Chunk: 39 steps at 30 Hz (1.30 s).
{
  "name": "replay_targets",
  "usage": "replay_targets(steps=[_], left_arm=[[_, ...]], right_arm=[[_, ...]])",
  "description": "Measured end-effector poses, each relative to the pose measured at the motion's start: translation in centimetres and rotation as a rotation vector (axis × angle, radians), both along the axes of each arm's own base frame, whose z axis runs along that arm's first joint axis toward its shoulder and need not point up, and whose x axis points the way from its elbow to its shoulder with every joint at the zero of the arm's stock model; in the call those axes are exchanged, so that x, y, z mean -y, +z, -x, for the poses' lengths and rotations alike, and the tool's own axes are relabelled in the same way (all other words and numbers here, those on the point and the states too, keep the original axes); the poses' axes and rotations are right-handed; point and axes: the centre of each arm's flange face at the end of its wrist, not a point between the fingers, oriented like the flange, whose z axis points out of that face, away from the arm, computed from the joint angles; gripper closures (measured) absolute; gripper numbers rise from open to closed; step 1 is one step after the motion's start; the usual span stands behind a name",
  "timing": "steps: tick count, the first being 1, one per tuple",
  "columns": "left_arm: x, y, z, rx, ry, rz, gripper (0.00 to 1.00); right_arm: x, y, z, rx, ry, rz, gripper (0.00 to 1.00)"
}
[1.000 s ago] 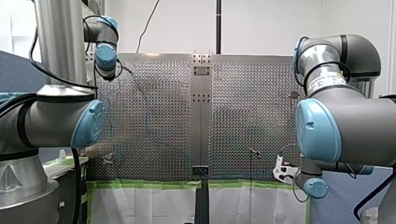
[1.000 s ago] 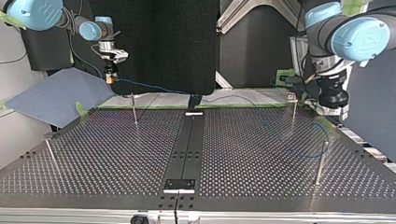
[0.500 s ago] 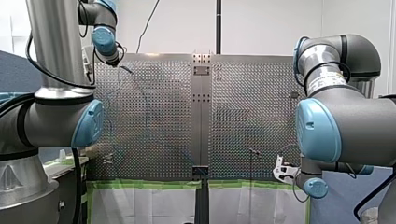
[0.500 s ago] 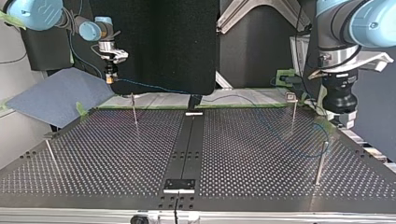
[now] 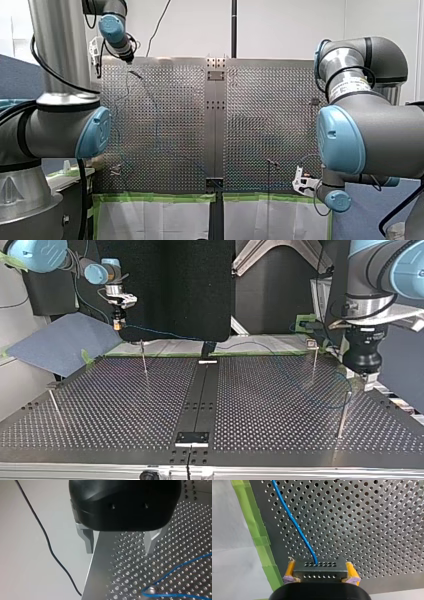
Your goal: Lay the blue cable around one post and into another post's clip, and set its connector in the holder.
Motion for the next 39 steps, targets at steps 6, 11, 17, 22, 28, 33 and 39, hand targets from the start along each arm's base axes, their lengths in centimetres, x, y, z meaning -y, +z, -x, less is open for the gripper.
replay_targets(steps=[6, 11, 17, 22, 28, 33, 39], left_arm=[[0.1, 2.3, 0.7, 0.002, 0.021, -0.046, 0.0], [0.0, 3.8, 1.0, 0.0, 0.051, -0.056, 0.0], [0.1, 5.6, 1.6, -0.002, 0.083, -0.055, 0.0], [0.1, 6.3, 2.1, -0.019, 0.104, -0.053, 0.0], [0.6, 5.8, 2.4, -0.068, 0.082, -0.045, 0.0], [1.1, 4.9, 2.6, -0.119, 0.059, -0.039, 0.0], [1.5, 3.3, 3.1, -0.2, 0.042, -0.034, 0.0]], right_arm=[[0.0, 0.0, -0.1, 0.003, 0.002, 0.0, 1.0], [0.0, 0.0, -0.4, 0.006, 0.007, -0.001, 1.0], [-0.1, 0.0, -0.6, 0.007, 0.012, -0.002, 1.0], [-0.2, 0.0, -0.8, 0.007, 0.015, -0.002, 1.0], [-0.2, 0.0, -0.9, 0.007, 0.017, -0.003, 1.0], [-0.2, 0.0, -1.0, 0.007, 0.019, -0.003, 1.0], [-0.3, 0.0, -1.1, 0.007, 0.021, -0.003, 1.0]])
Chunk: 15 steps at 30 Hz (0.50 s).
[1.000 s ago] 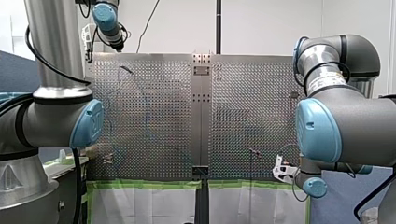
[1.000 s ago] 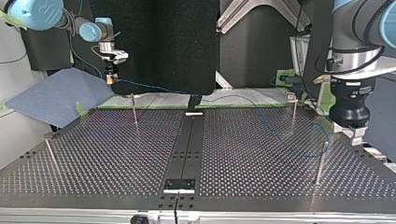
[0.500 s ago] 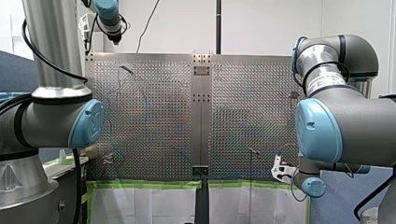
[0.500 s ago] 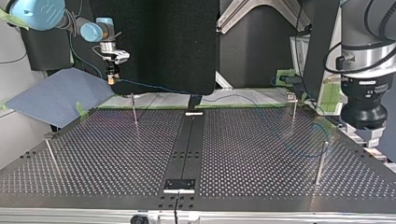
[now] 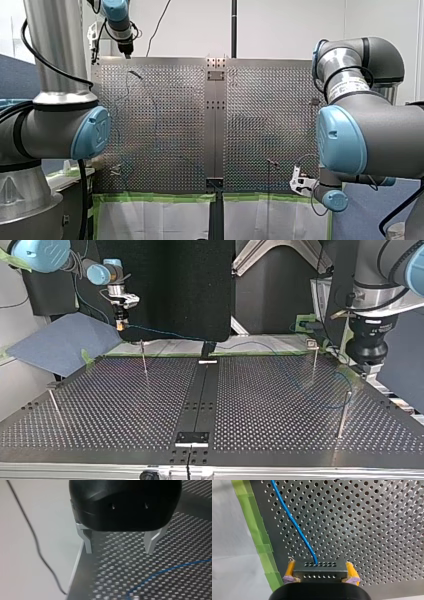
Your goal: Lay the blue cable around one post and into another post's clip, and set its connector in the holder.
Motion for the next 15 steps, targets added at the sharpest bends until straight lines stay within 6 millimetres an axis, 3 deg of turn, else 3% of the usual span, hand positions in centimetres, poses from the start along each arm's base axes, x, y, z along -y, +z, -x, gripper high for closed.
replay_targets(steps=[15], left_arm=[[0.2, -1.3, 1.5, -0.124, 0.013, -0.002, 0.0]], right_arm=[[0.0, 0.0, -0.2, 0.0, 0.005, 0.001, 1.0]])
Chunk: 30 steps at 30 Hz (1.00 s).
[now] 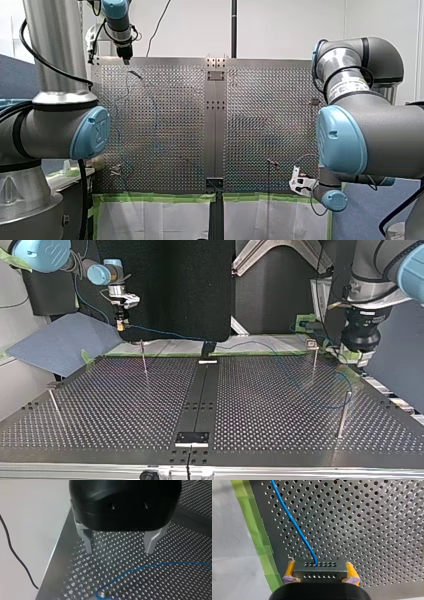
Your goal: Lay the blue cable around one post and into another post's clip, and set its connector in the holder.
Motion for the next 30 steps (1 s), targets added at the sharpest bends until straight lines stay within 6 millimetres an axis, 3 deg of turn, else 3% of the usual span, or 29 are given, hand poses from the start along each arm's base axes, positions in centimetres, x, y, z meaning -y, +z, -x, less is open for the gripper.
replay_targets(steps=[30], left_arm=[[-0.91, -0.58, 0.94, -0.029, 0.093, -0.039, 0.0]], right_arm=[[-0.08, 0.0, -0.22, 0.0, 0.004, -0.001, 1.0]])
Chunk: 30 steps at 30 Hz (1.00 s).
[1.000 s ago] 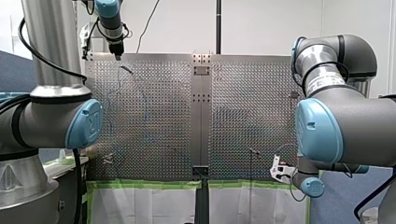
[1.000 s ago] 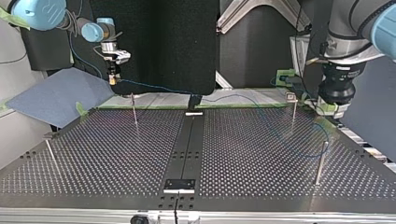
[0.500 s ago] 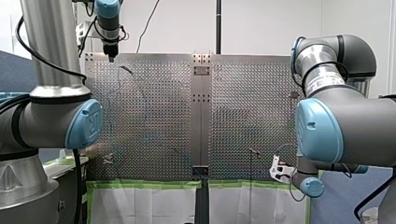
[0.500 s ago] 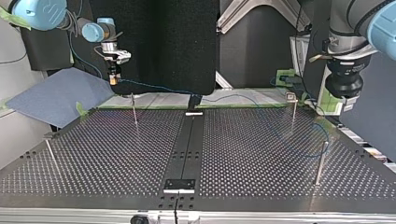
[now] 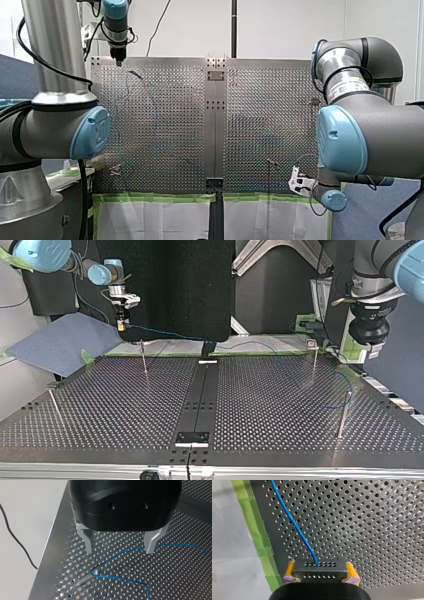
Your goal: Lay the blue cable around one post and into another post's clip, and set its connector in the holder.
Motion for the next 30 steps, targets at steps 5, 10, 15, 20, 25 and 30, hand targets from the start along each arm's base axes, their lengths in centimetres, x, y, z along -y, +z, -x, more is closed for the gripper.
replay_targets(steps=[5, 10, 15, 20, 25, 30], left_arm=[[-0.1, 0.1, -0.1, 0.017, 0.004, 0.004, 0.0], [-0.3, 0.6, -0.4, 0.075, 0.027, 0.031, 0.0], [-0.4, -0.2, -0.7, 0.105, 0.034, 0.069, 0.0], [-0.3, -2.3, -1.7, 0.098, 0.023, 0.116, 0.0], [-0.2, -5.1, -3.1, 0.072, 0.007, 0.166, 0.0], [-0.1, -8.1, -4.3, 0.042, -0.004, 0.218, 0.0]], right_arm=[[0.0, 0.0, 0.0, -0.001, 0.0, 0.0, 1.0], [0.0, 0.0, -0.1, -0.001, 0.001, 0.0, 1.0], [-0.1, 0.0, -0.2, -0.001, 0.004, 0.0, 1.0], [-0.1, 0.0, -0.2, -0.002, 0.005, 0.001, 1.0], [-0.1, 0.0, -0.2, -0.004, 0.006, 0.001, 1.0], [-0.1, 0.0, -0.3, -0.006, 0.007, 0.003, 1.0]])
